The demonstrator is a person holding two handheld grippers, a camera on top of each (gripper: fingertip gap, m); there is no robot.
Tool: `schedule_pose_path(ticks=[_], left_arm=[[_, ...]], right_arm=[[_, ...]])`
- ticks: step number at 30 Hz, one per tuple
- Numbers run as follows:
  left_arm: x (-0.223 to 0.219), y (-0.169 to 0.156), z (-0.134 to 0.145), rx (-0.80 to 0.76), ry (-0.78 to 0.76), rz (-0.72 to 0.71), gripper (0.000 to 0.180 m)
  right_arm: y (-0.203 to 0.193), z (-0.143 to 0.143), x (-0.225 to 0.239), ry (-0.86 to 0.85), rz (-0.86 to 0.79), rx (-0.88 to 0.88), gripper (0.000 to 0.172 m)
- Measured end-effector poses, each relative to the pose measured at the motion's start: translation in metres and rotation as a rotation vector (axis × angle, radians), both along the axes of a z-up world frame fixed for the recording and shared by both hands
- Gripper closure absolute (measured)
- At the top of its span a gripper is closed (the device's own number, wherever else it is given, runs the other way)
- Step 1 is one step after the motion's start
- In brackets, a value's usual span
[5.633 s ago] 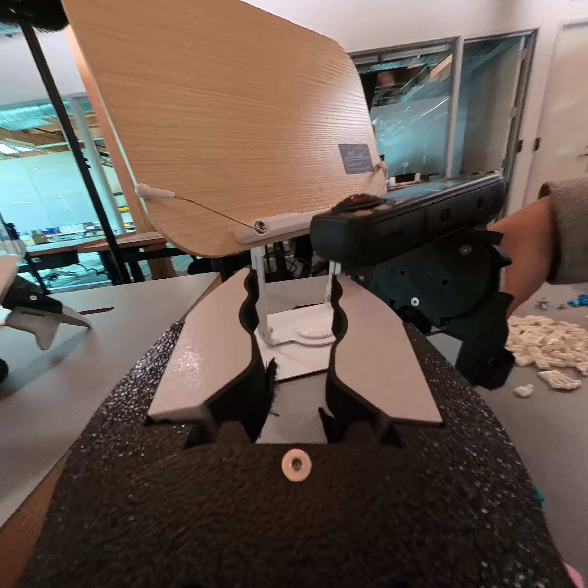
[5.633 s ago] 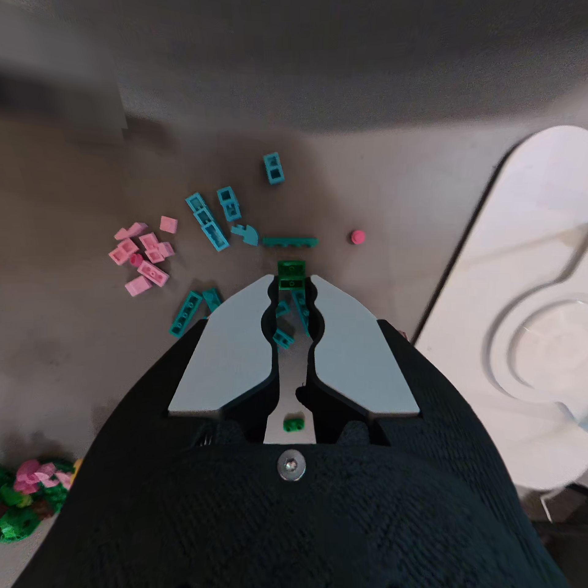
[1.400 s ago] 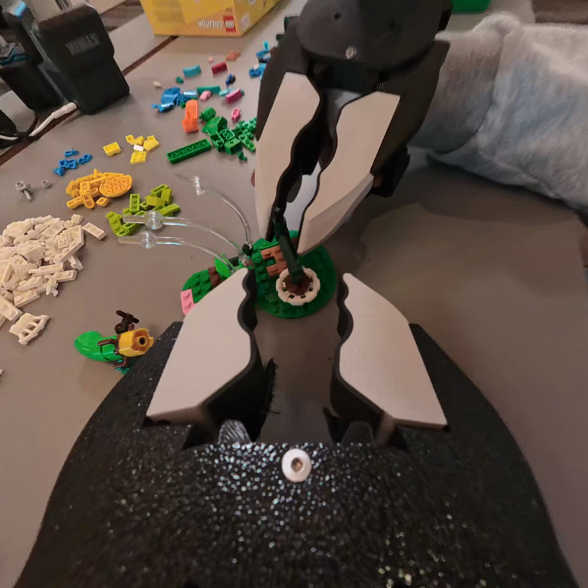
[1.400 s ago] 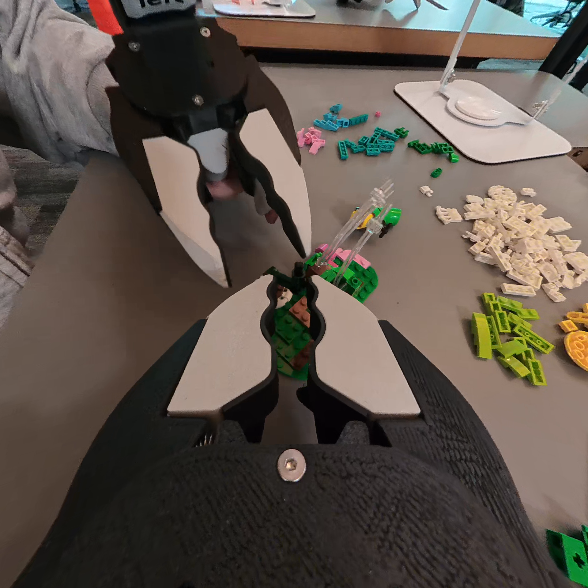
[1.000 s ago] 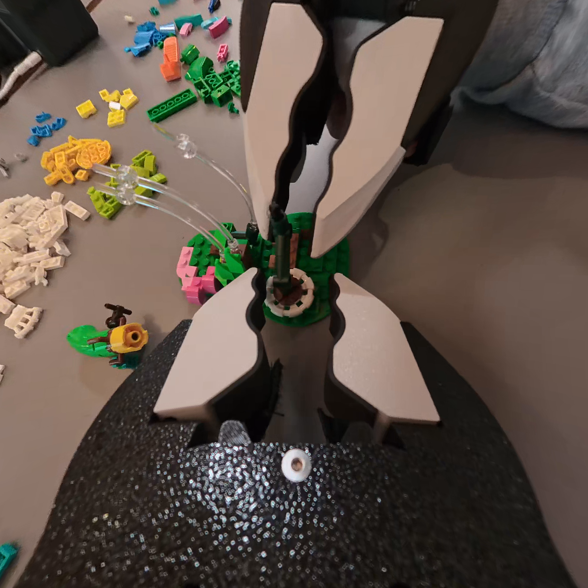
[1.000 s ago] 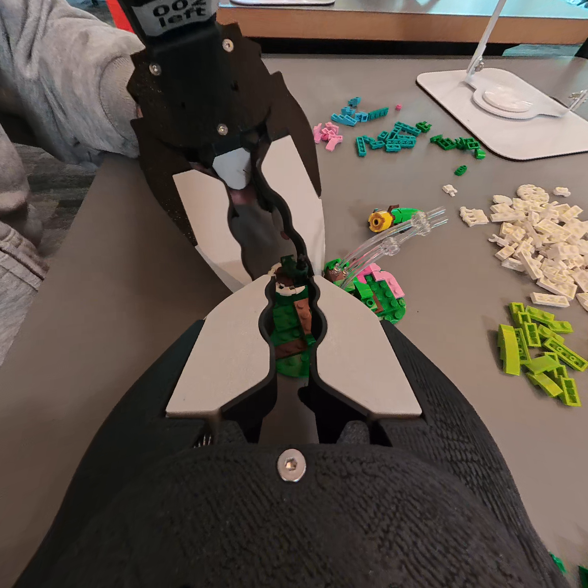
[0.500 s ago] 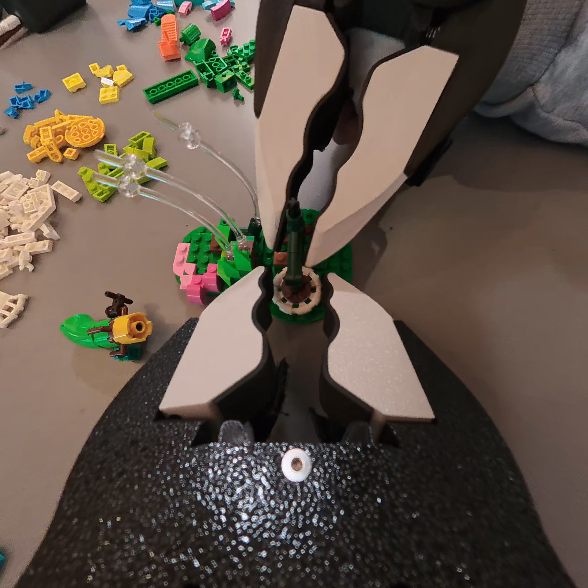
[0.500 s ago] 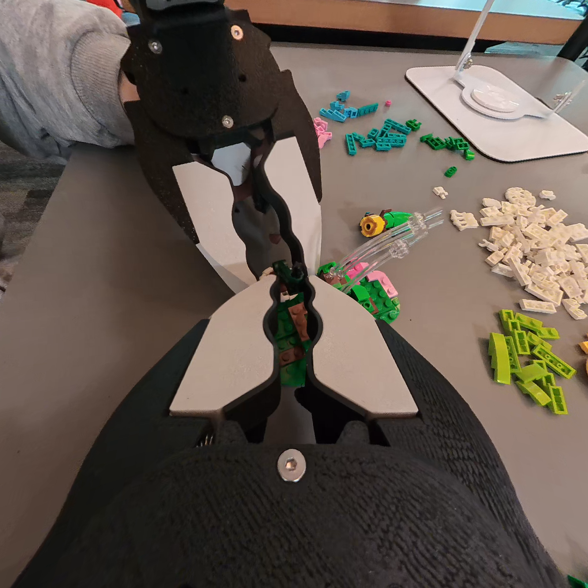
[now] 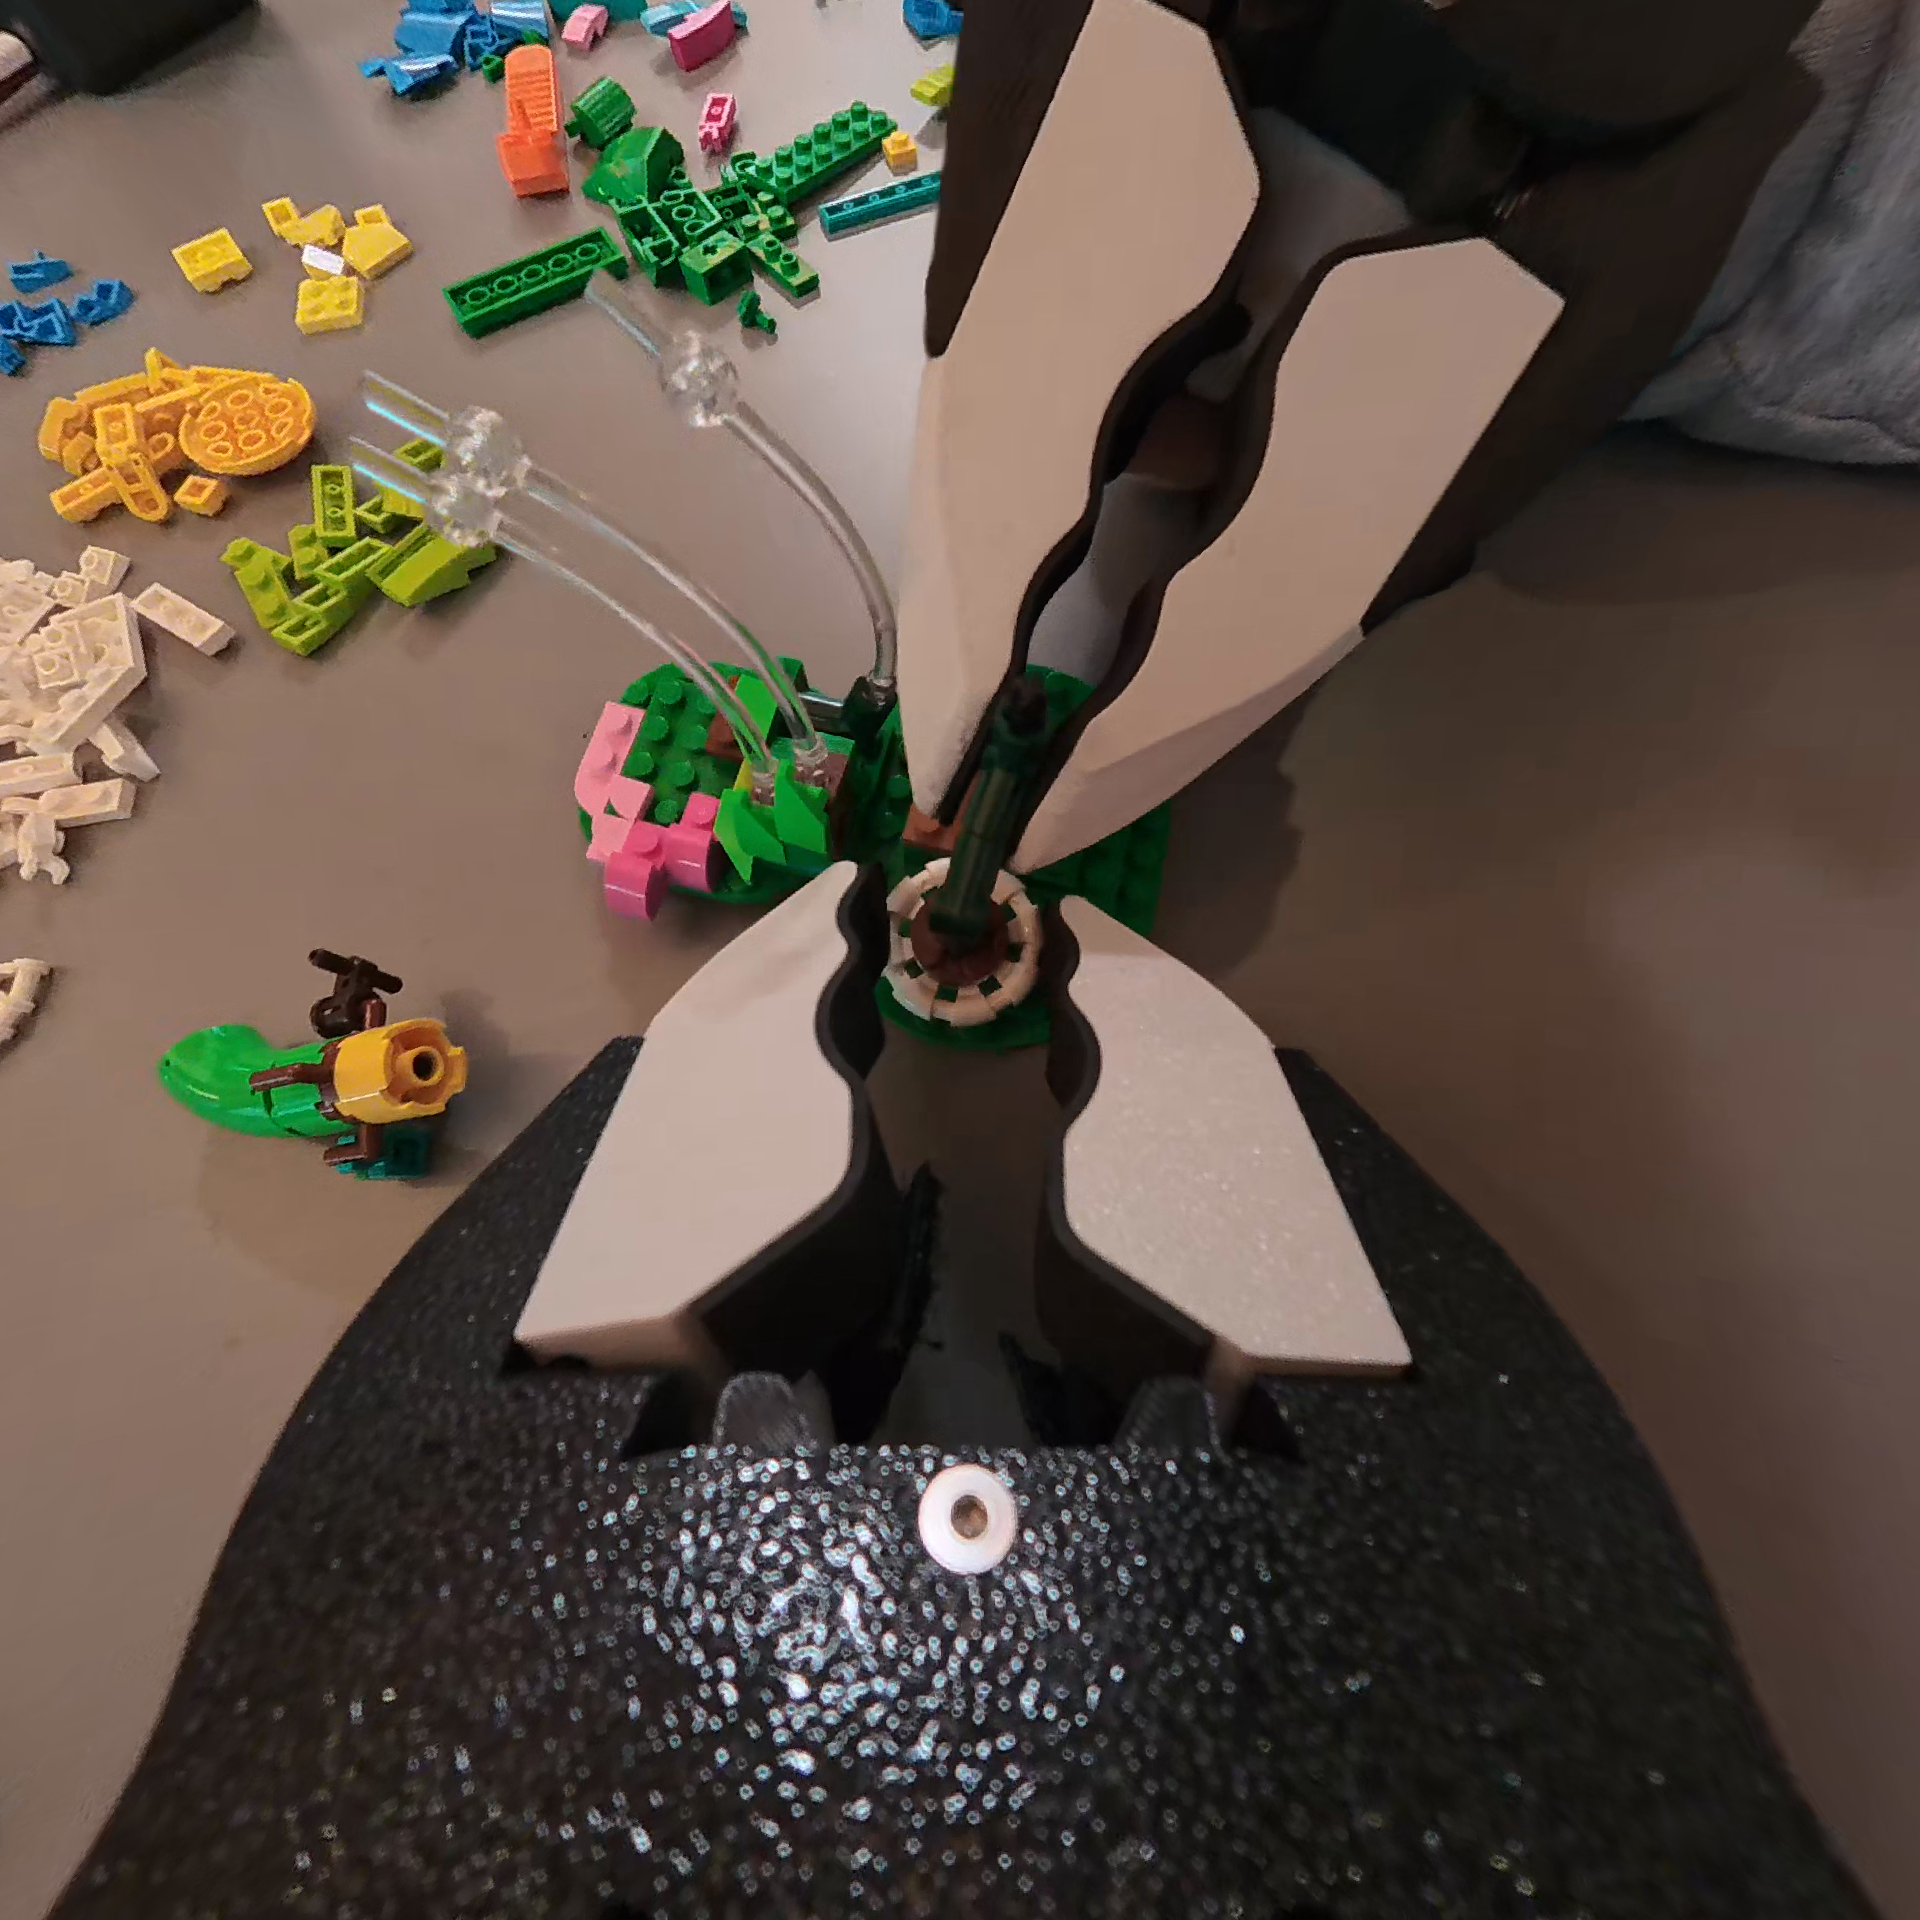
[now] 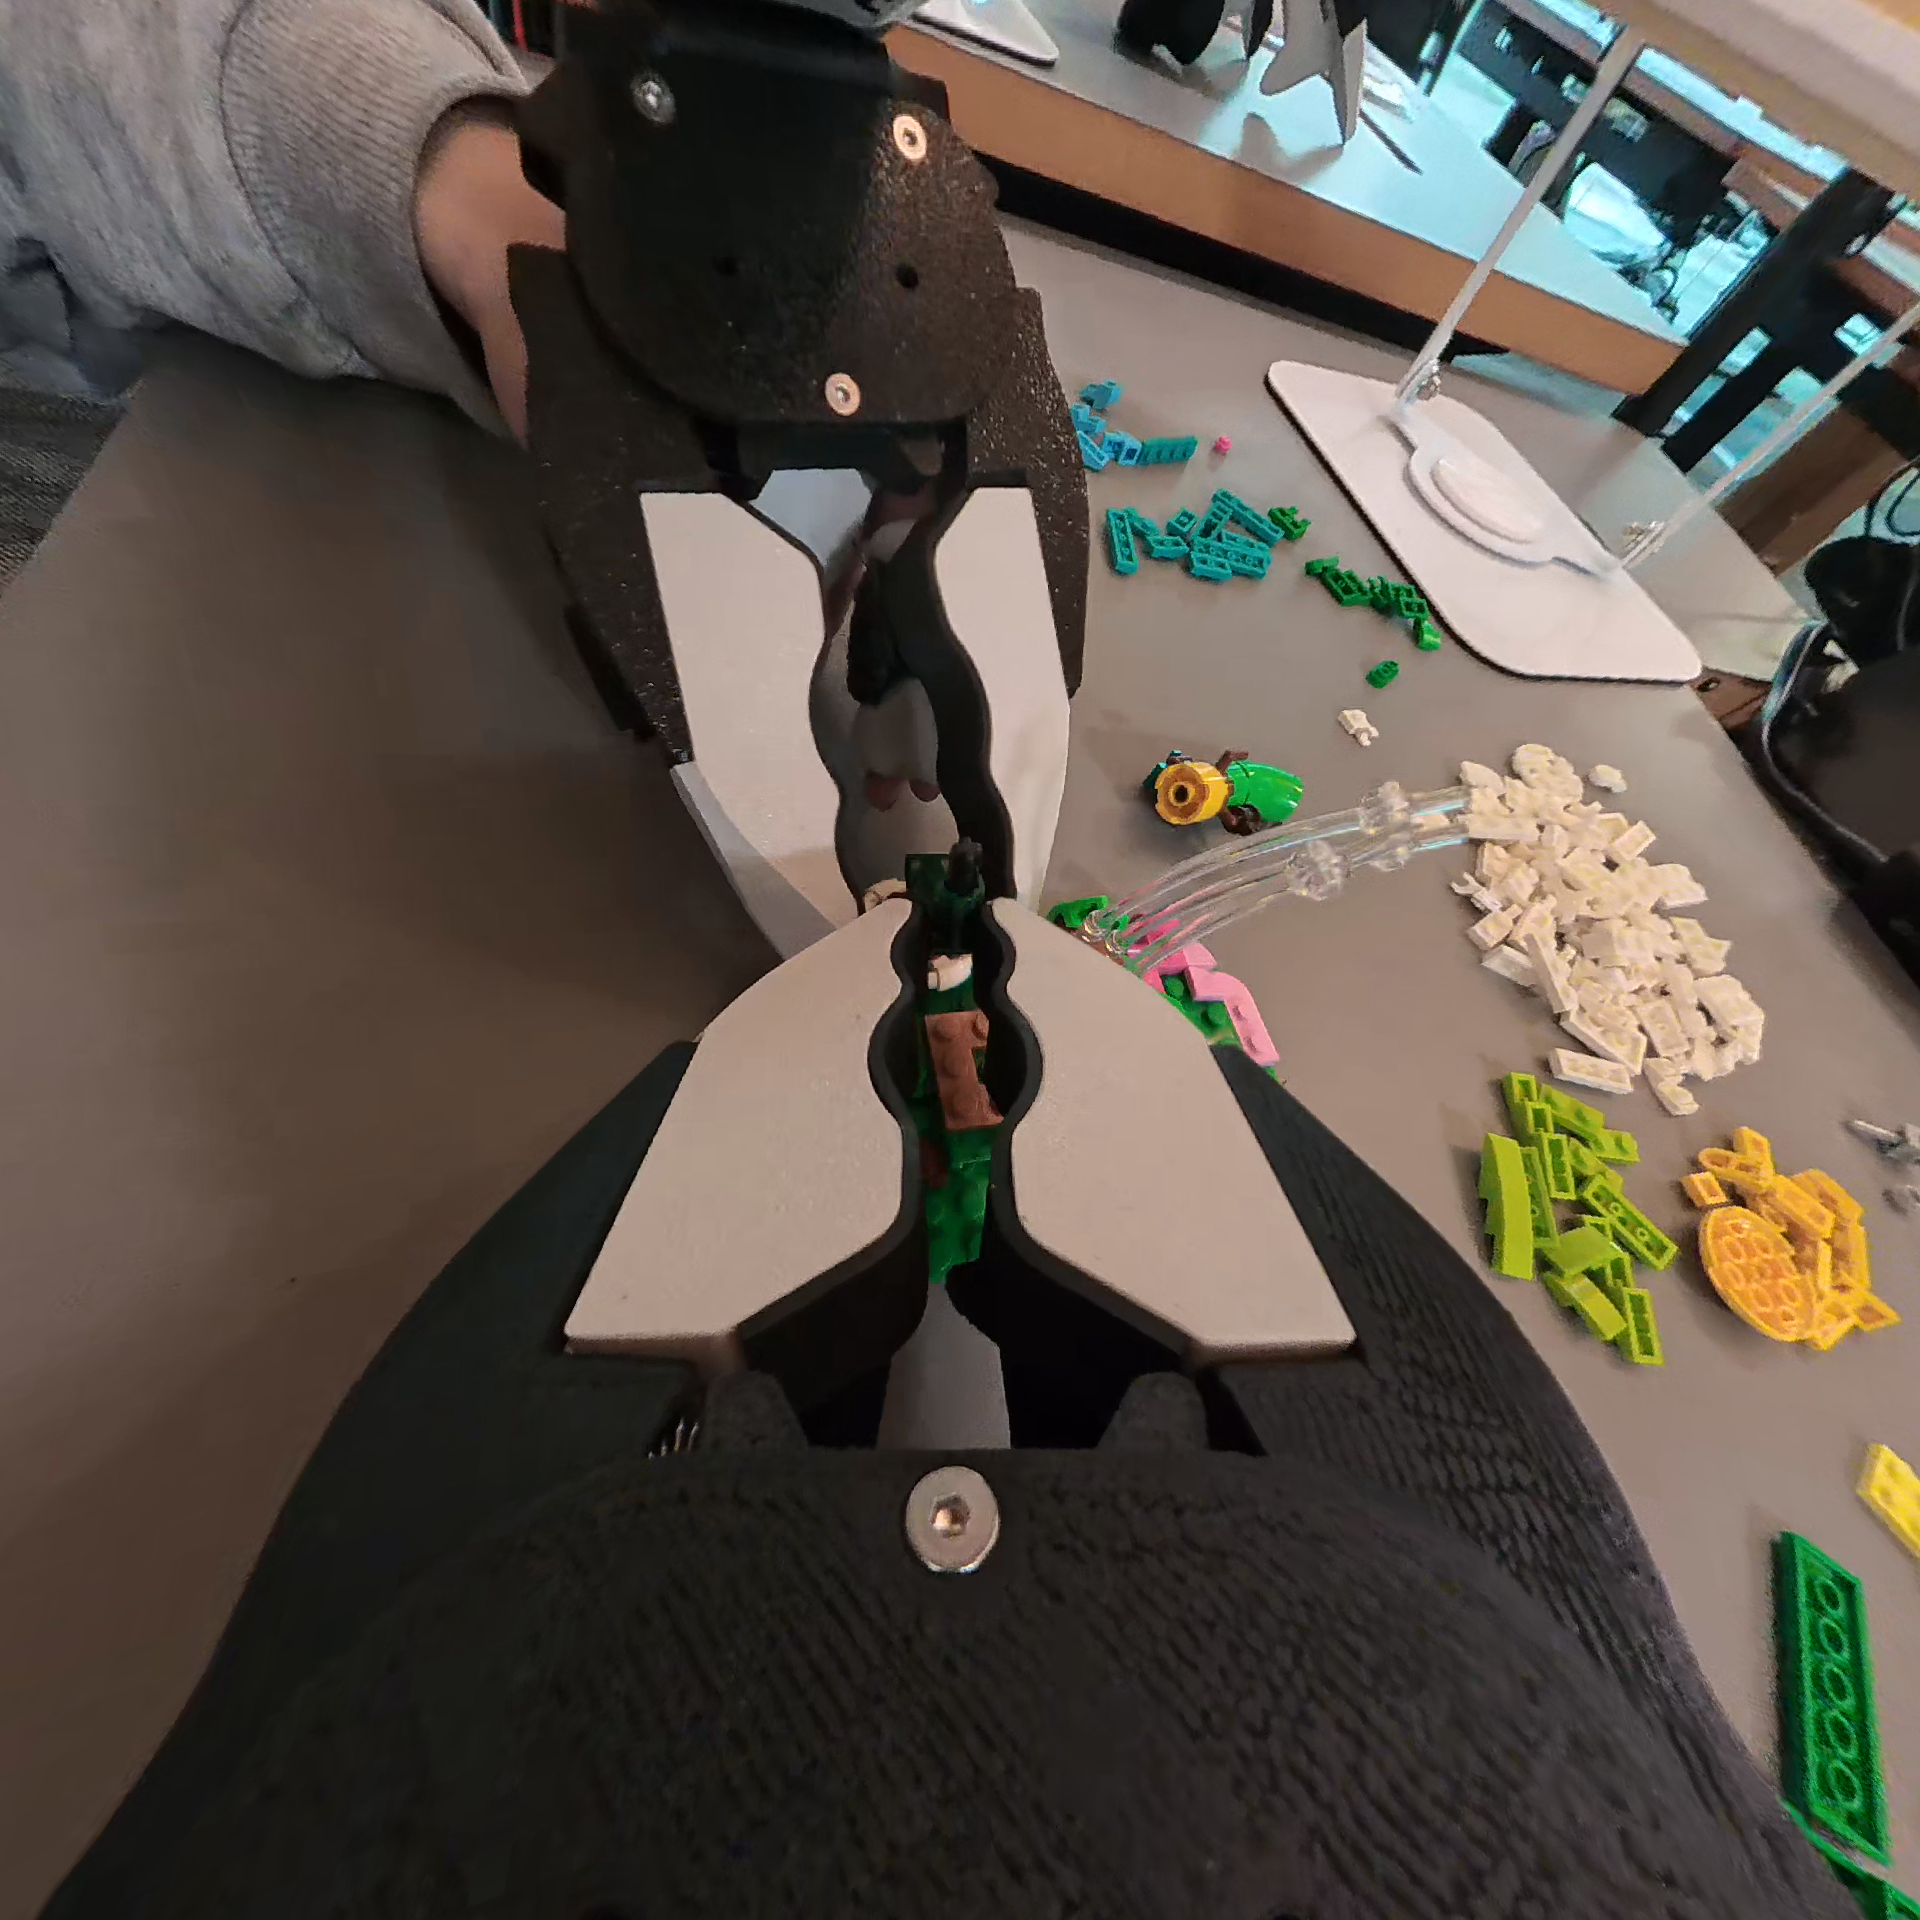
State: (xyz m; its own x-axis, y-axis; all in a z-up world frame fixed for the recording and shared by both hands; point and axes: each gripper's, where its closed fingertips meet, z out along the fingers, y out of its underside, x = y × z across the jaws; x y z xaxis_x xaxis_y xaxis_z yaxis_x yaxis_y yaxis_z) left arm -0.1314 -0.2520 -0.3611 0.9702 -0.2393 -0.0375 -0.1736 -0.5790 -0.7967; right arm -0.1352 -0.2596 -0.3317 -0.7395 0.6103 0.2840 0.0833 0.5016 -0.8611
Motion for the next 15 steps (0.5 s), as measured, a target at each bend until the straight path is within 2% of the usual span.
schedule_pose_path(ticks=[15], left_arm=[[0.0052,0.0010,0.0016,0.008,-0.013,0.008,0.152]], right_arm=[[-0.0024,0.0039,0.0047,0.240,-0.022,0.148,0.164]])
